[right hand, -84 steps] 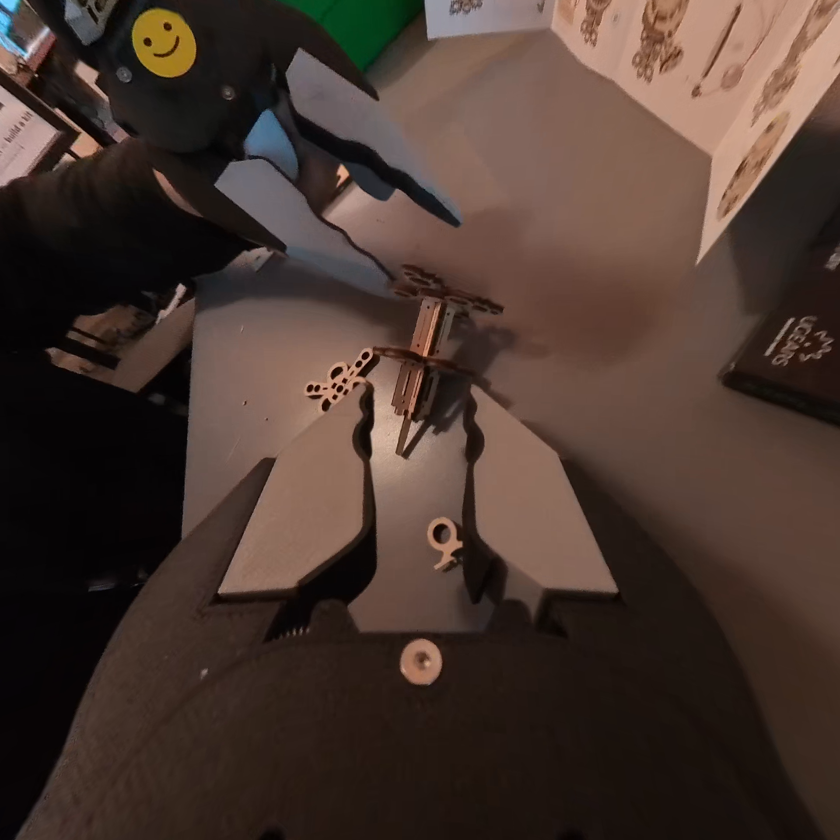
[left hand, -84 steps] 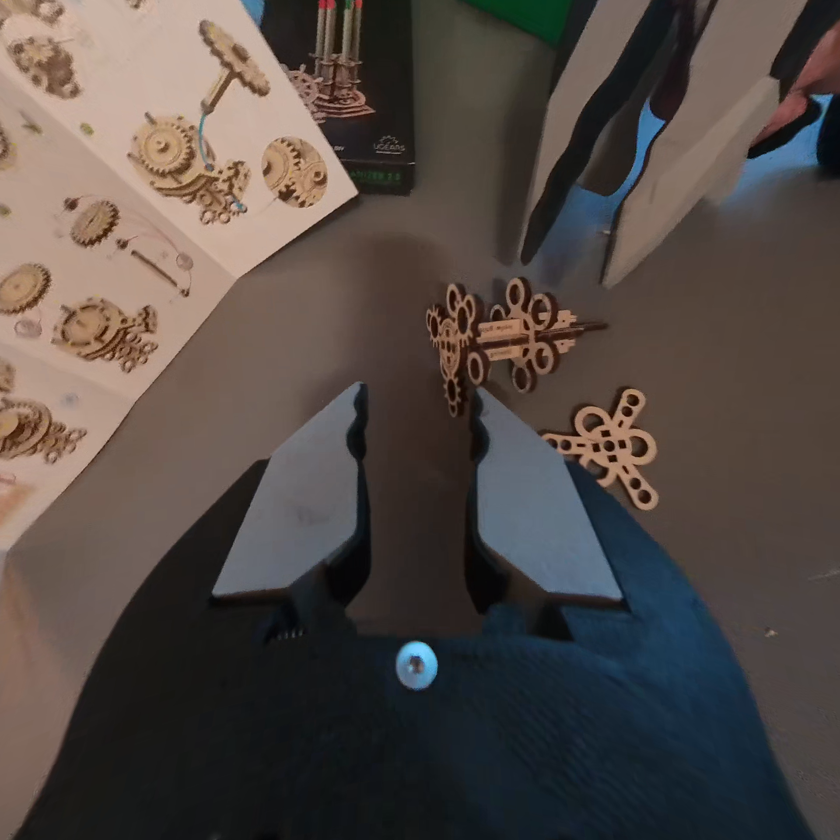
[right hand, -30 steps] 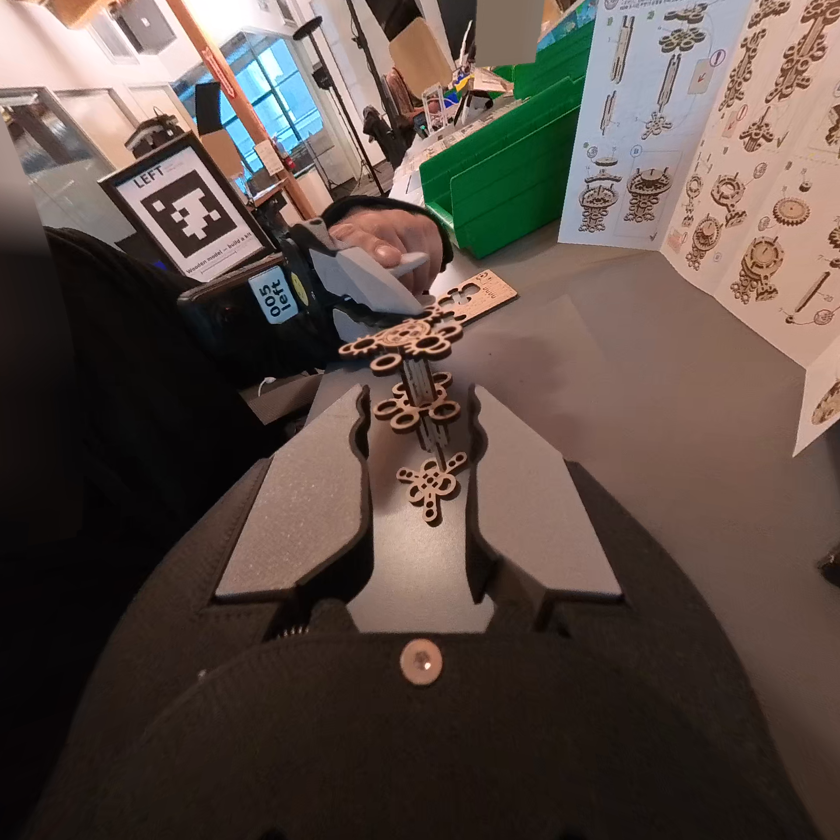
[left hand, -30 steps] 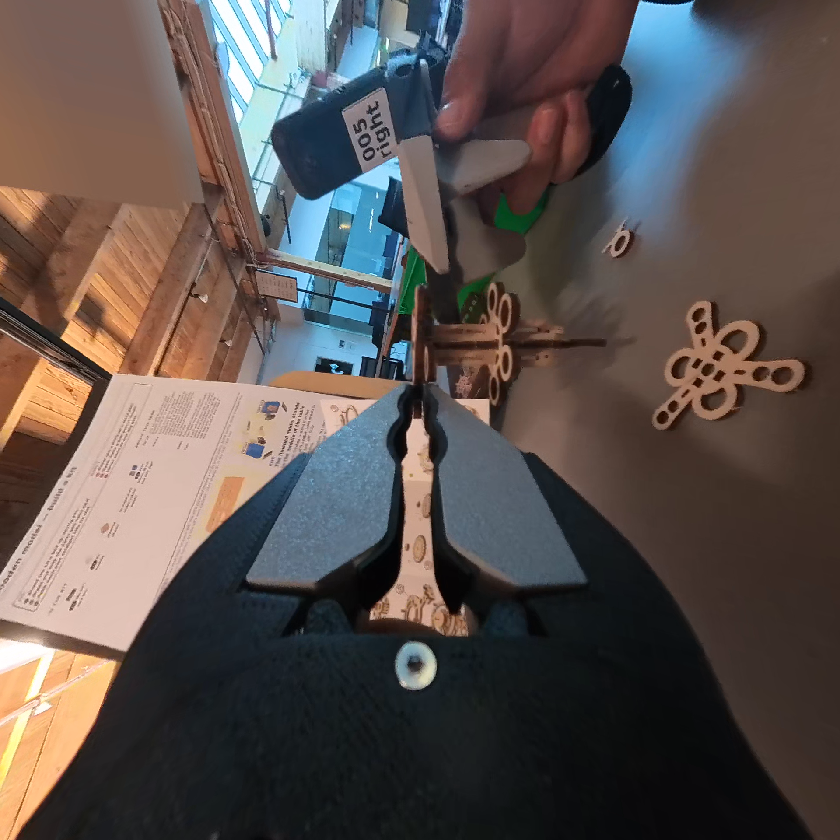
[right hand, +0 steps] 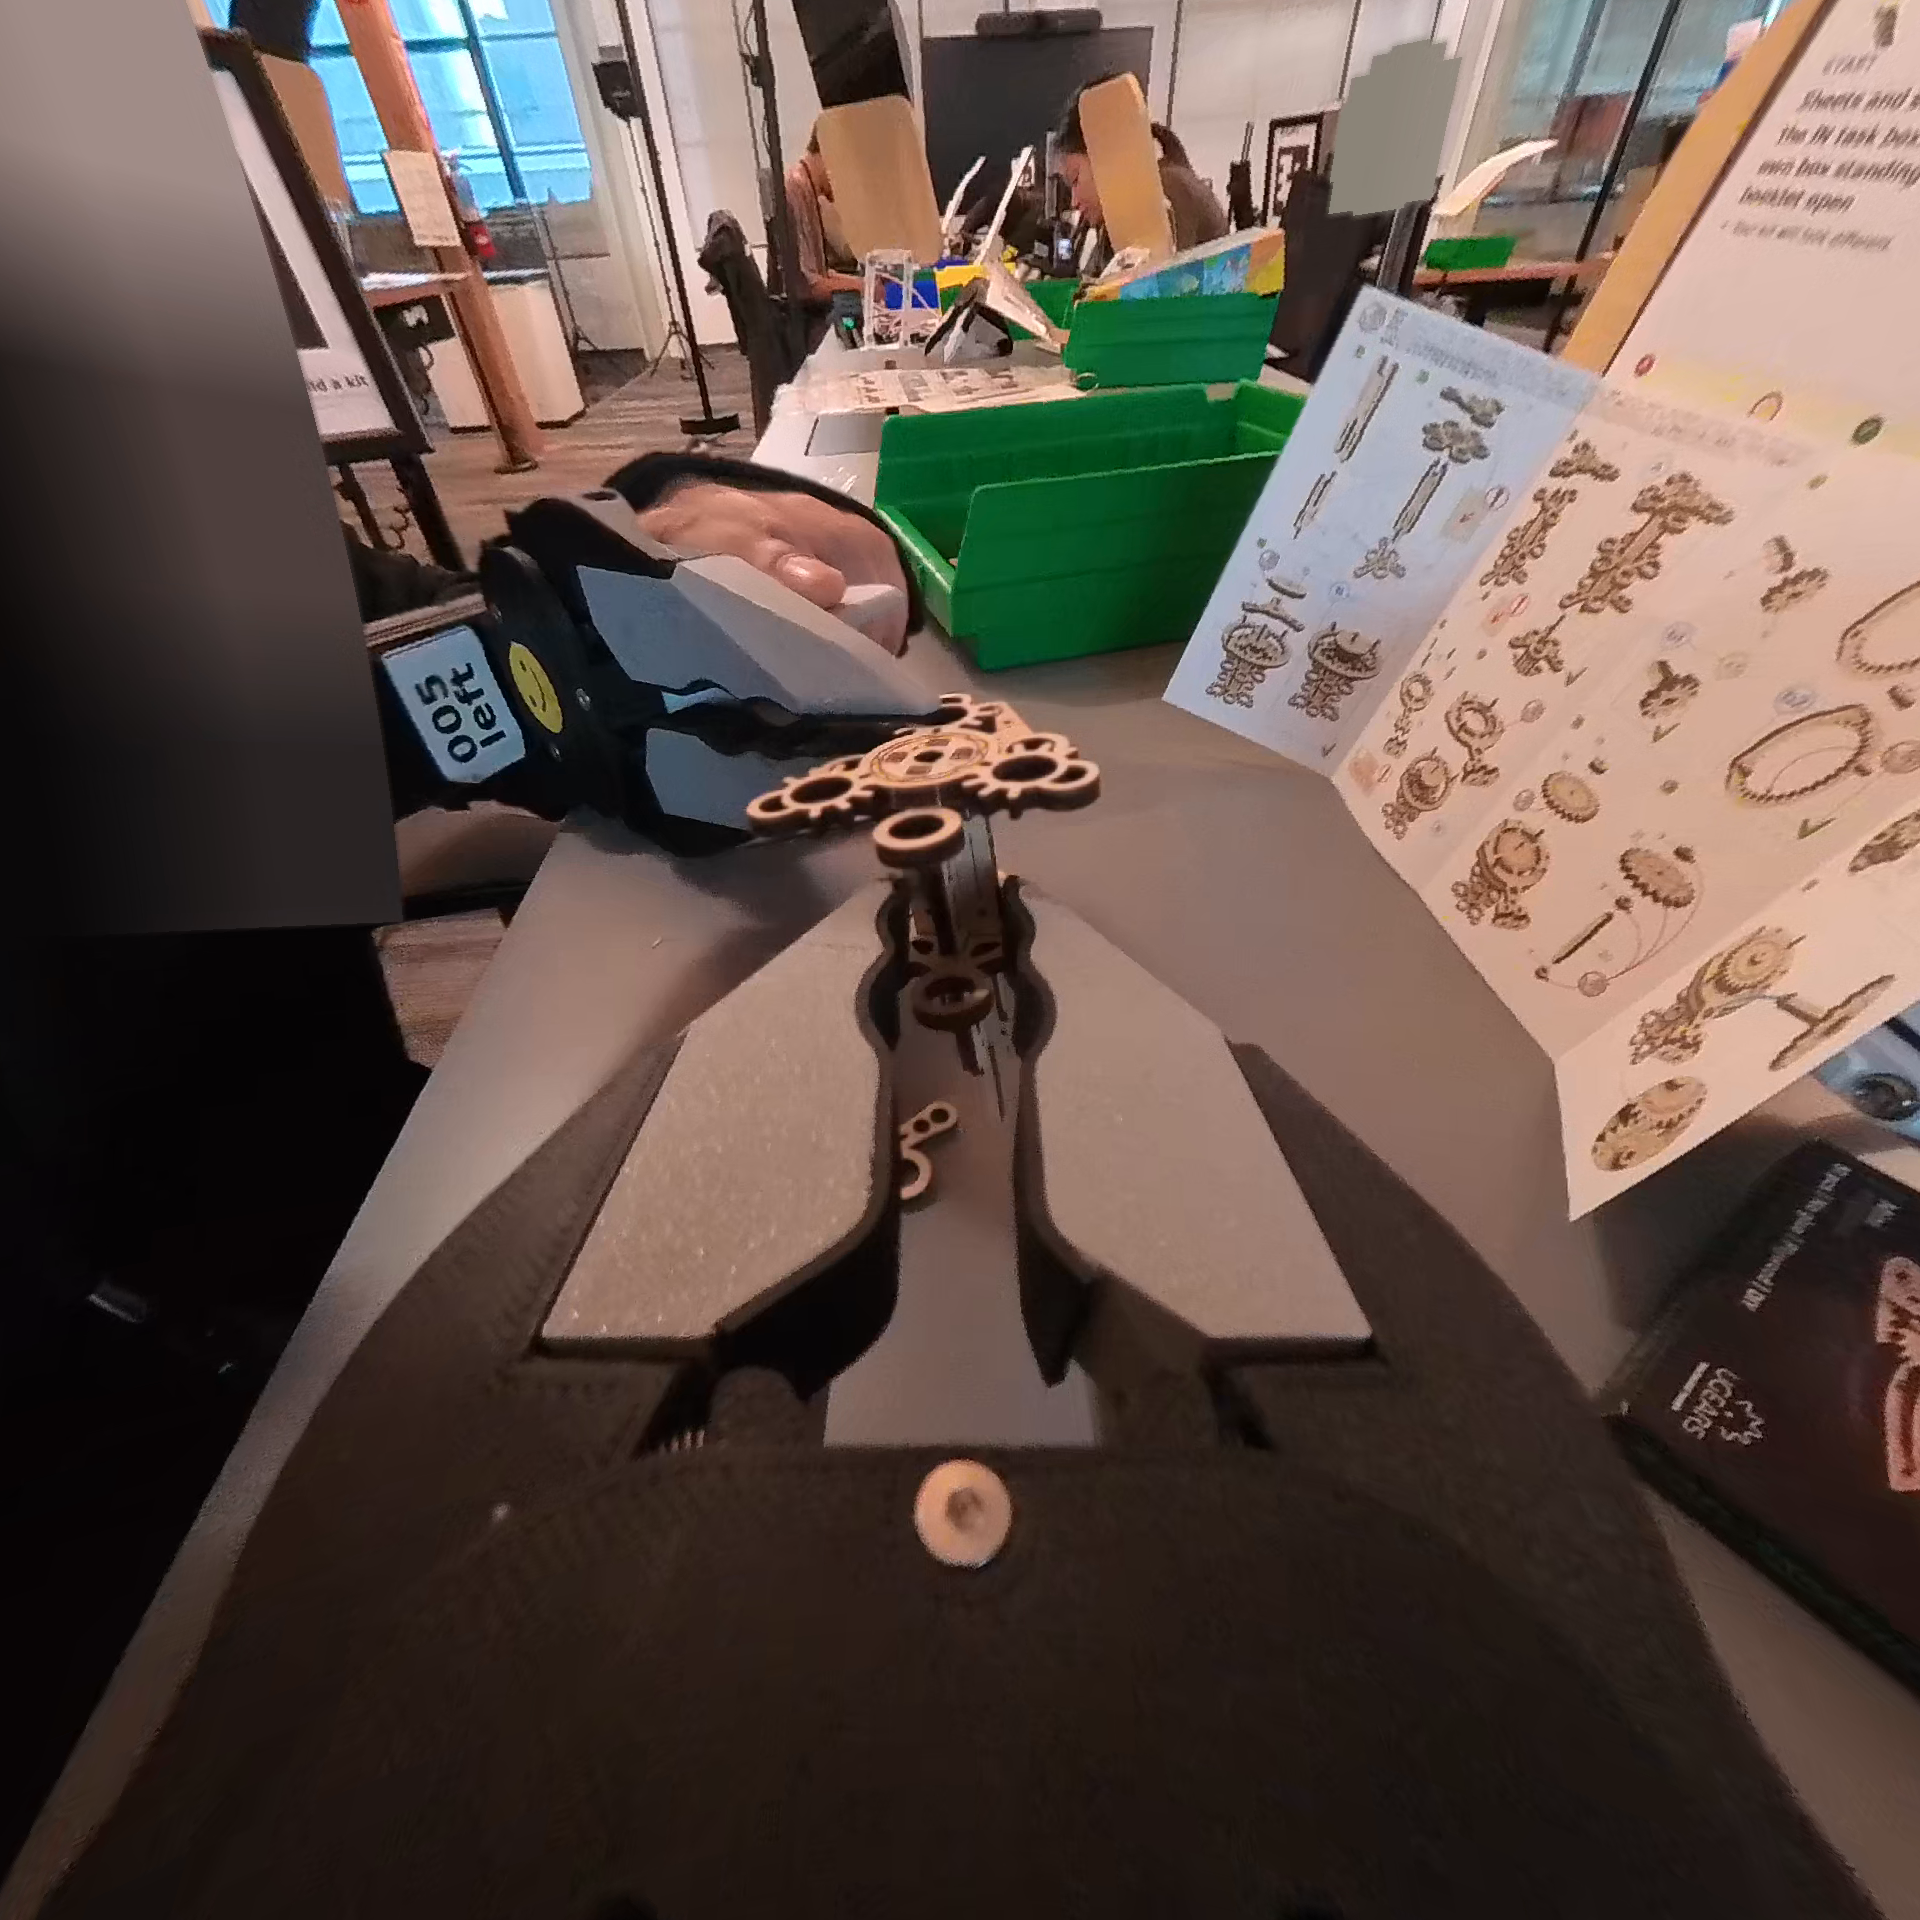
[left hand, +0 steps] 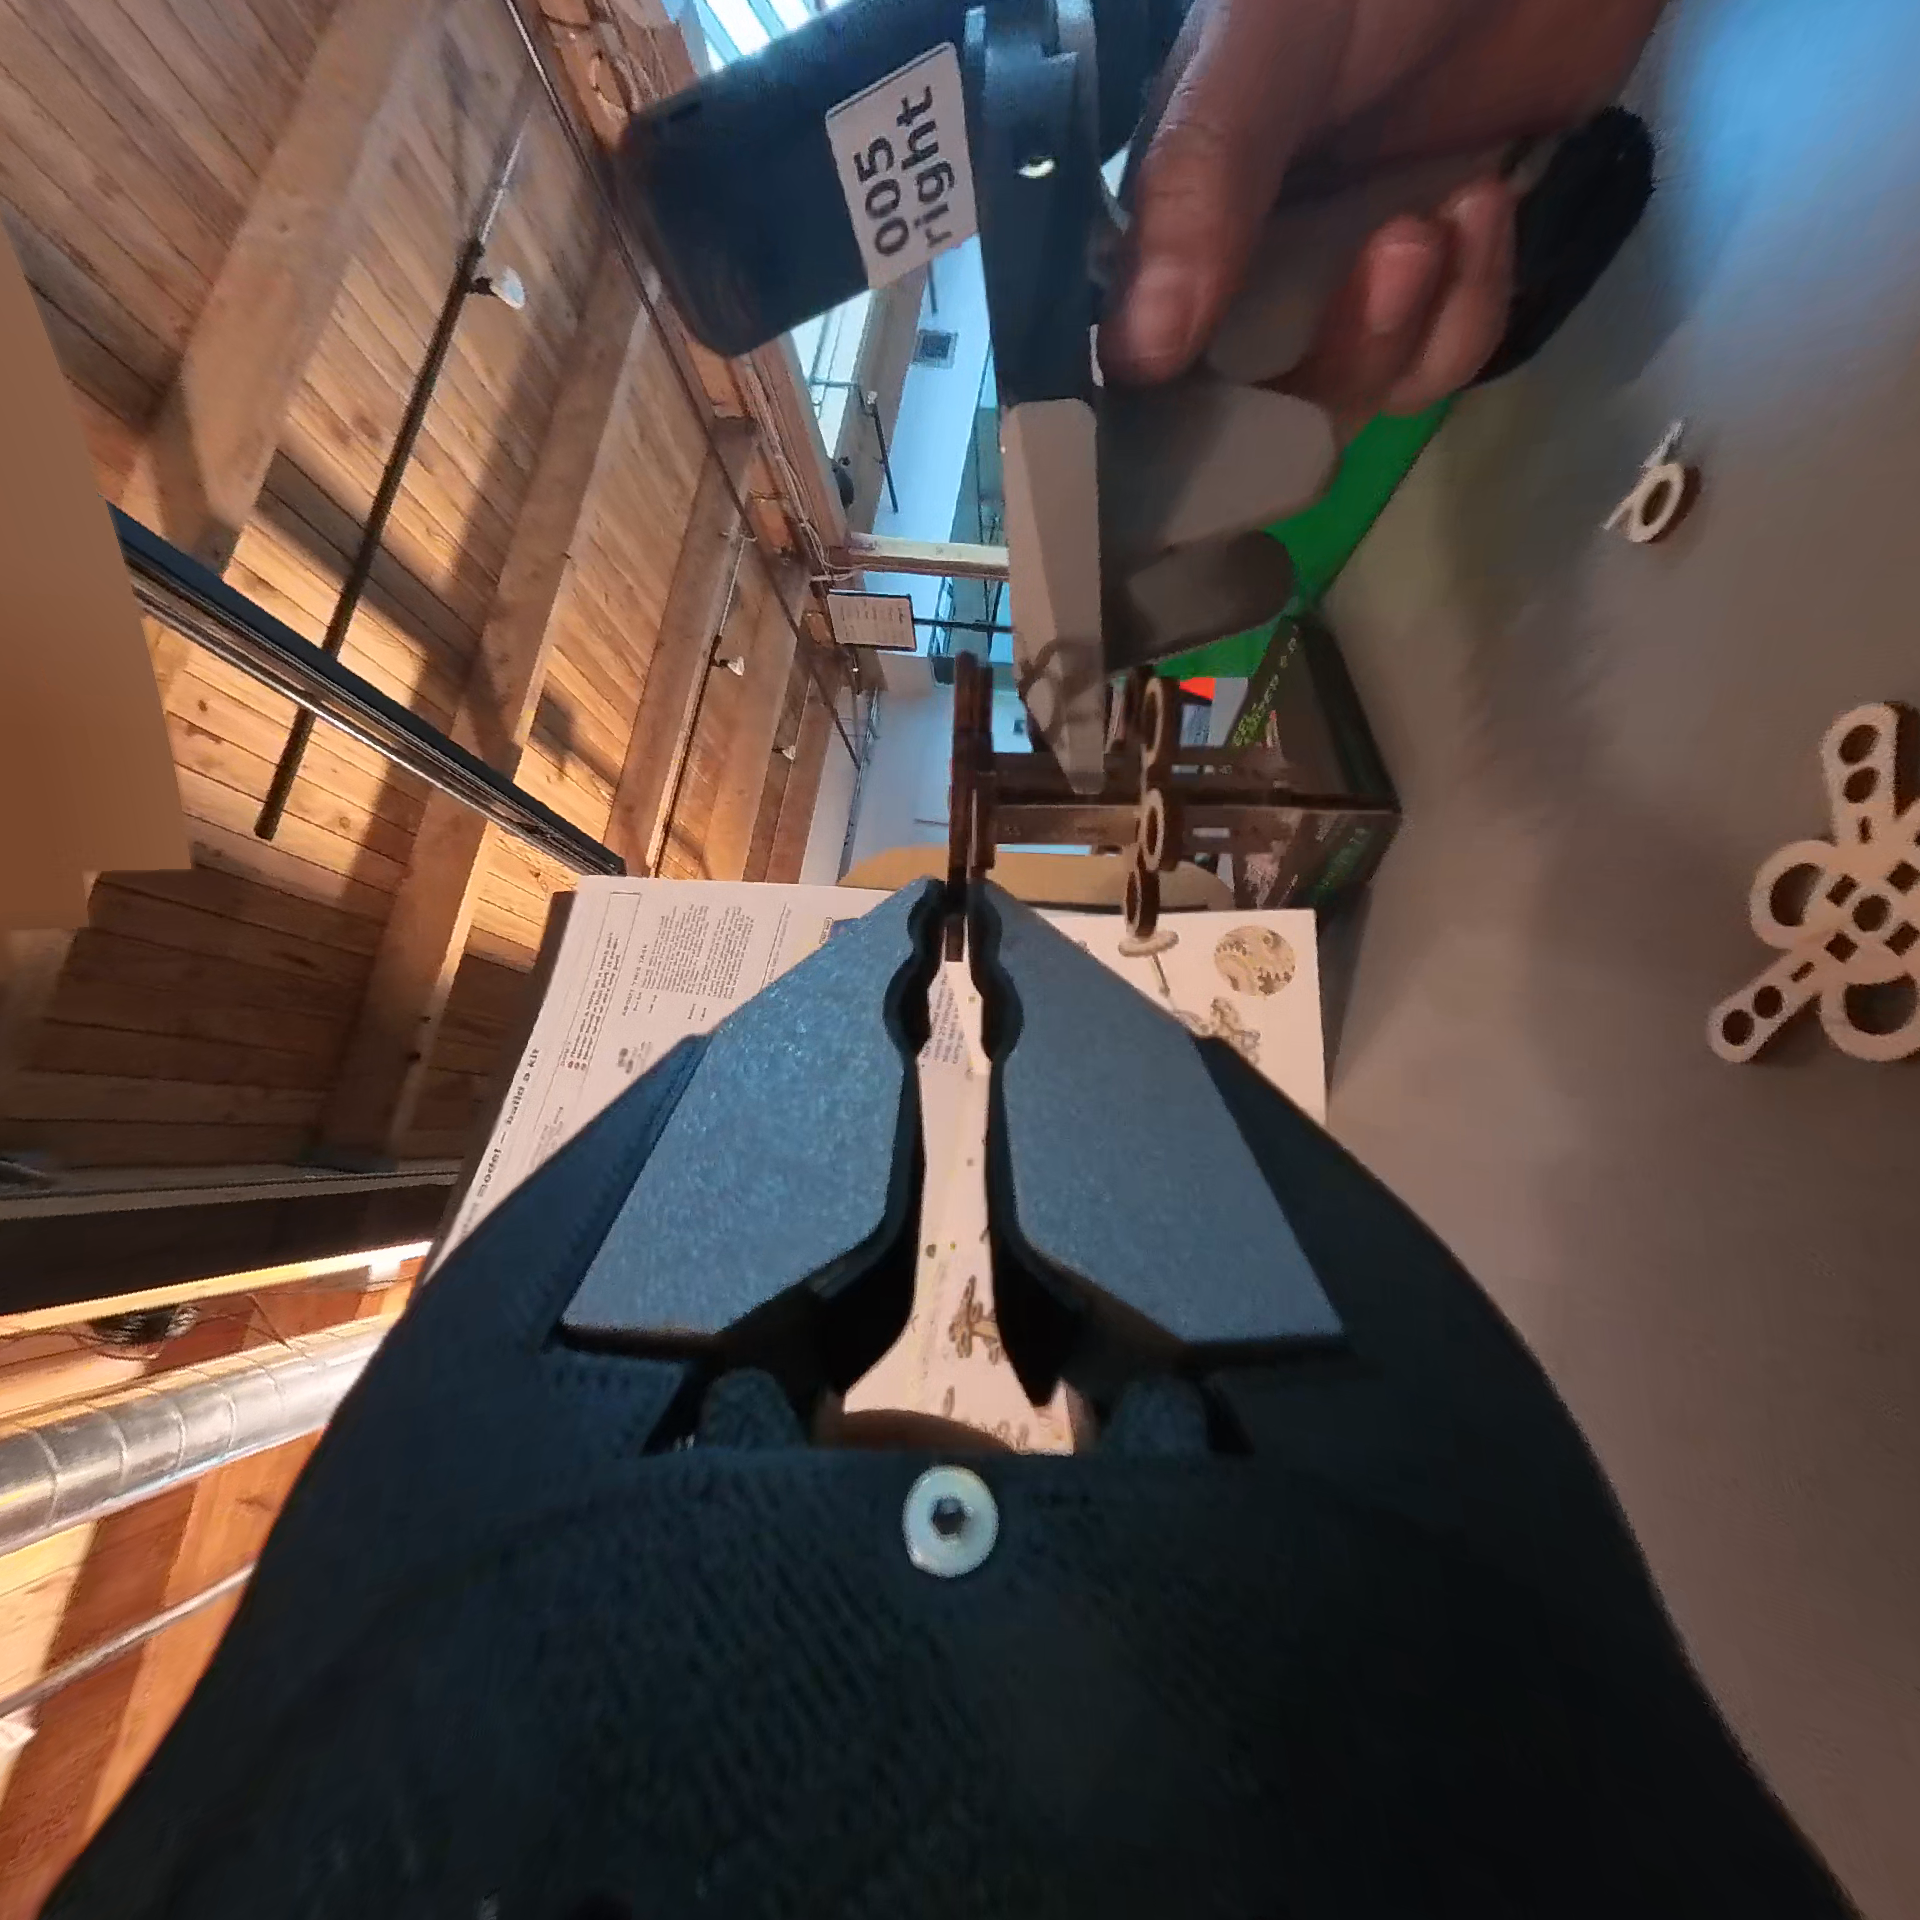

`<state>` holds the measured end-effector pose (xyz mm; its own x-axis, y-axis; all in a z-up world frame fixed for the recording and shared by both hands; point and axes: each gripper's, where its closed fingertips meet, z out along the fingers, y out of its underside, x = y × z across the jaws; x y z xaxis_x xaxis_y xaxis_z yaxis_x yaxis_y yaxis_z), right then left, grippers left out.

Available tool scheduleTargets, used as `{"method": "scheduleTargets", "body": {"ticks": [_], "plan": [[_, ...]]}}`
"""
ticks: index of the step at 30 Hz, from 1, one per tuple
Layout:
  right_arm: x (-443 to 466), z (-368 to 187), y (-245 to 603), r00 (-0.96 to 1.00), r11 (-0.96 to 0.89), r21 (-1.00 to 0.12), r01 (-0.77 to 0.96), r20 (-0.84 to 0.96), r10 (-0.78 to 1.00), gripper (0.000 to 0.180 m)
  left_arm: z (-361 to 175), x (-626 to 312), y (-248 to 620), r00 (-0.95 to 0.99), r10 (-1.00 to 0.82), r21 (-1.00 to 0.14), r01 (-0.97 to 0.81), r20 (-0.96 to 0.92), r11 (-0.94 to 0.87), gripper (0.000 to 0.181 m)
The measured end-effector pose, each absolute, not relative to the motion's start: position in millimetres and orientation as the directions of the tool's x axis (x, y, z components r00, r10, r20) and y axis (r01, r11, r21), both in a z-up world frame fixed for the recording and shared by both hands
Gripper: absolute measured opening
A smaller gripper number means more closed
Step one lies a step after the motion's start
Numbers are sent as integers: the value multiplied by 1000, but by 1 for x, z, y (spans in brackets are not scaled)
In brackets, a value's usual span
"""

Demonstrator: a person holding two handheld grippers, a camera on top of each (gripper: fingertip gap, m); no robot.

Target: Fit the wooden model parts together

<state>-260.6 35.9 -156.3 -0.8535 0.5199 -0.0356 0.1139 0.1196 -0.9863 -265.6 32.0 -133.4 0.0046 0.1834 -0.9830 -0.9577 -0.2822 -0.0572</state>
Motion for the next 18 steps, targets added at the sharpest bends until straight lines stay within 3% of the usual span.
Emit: {"method": "scheduleTargets", "body": {"ticks": [7,12,18], "plan": [[-262,-159,38,-853,106,-985,136,-62,519,13,-131,-267,30,133,203,-182,-953,-970,-242,8],[-259,-160,41,-873,107,-985,135,-66,484,13,-144,-262,29,252,122,-271,-945,-960,-183,30],[-244,-150,46,-924,37,-989,144,-122,363,13,-139,-255,18,681,-26,-679,-732,-732,-60,24]]}}
